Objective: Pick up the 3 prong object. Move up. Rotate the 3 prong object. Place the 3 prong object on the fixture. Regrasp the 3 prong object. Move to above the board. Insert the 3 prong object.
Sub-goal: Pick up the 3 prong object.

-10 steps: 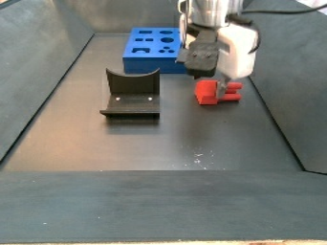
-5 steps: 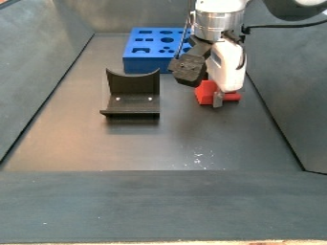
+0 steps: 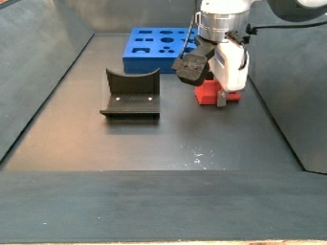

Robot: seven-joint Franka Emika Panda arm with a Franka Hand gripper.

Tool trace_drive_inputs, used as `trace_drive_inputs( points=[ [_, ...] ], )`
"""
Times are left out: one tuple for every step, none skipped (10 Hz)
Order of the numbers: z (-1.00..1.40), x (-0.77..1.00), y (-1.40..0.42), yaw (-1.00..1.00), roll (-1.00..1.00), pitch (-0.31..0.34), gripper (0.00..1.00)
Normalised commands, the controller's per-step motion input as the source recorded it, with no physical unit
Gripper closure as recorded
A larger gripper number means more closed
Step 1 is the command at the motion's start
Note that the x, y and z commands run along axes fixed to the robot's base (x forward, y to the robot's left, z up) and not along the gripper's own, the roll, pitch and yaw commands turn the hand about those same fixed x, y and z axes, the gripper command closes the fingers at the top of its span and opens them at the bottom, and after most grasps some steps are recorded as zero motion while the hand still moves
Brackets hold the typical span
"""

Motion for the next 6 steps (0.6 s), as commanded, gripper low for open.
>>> trace_drive_inputs(
  points=[
    [-0.2,0.05,0.12,-0.11,0.0,0.049,0.0],
    [0.0,0.04,-0.02,0.0,0.0,0.0,0.0],
    [-0.11,0.25,0.22,0.0,-0.01,0.0,0.0],
    [0.0,0.16,0.09,0.0,-0.01,0.0,0.0],
    [0.0,0.0,0.0,0.0,0.0,0.0,1.0],
    [0.0,0.0,0.0,0.0,0.0,0.0,1.0]
  ],
)
